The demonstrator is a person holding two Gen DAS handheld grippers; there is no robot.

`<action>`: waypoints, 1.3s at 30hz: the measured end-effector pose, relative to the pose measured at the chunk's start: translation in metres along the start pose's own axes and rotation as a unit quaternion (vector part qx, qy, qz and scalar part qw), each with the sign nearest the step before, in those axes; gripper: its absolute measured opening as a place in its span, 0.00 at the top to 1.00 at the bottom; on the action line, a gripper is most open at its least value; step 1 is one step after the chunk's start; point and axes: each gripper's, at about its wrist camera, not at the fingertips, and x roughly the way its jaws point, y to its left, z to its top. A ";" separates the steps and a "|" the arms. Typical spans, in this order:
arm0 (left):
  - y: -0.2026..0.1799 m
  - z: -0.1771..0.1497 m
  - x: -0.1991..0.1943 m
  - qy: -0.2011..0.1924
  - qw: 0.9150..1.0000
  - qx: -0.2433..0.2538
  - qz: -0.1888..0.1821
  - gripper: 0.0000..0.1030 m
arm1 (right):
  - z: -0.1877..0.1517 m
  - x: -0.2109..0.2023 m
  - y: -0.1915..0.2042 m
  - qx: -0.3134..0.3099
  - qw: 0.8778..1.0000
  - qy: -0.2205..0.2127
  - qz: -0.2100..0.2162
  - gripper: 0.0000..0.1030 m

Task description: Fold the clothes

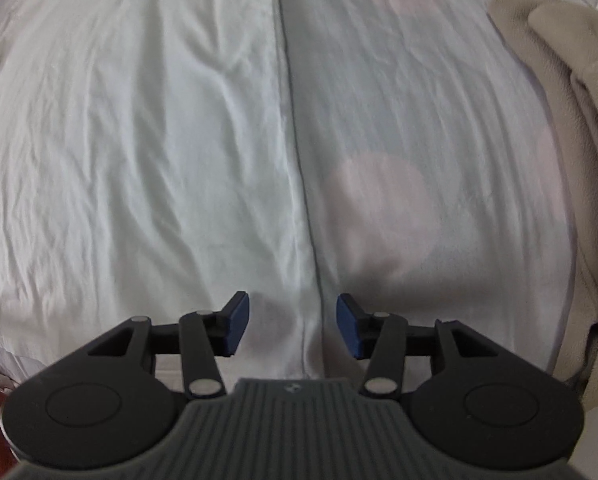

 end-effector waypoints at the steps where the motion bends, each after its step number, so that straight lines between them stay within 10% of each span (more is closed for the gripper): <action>1: 0.003 0.000 -0.001 -0.002 1.000 -0.005 -0.001 0.63 | 0.001 0.004 0.000 -0.001 1.000 0.006 -0.004 0.50; 6: 0.009 0.002 -0.005 -0.014 1.000 -0.018 -0.001 0.85 | -0.003 0.010 0.012 -0.042 0.999 0.015 -0.020 0.54; 10: -0.002 0.005 -0.011 -0.018 1.000 0.018 0.008 0.97 | -0.015 -0.002 0.013 -0.065 0.998 -0.003 -0.004 0.95; 19: -0.021 -0.003 -0.061 -0.056 0.990 0.121 0.035 0.98 | -0.023 -0.040 -0.002 -0.154 0.988 0.003 -0.024 1.00; 28: -0.044 -0.019 -0.014 0.003 0.984 0.140 0.114 1.00 | -0.026 -0.019 -0.044 -0.135 0.989 0.025 -0.053 1.00; 39: -0.005 0.000 -0.045 -0.080 0.988 0.084 0.098 0.93 | 0.000 -0.060 -0.052 -0.070 0.987 -0.142 0.020 0.71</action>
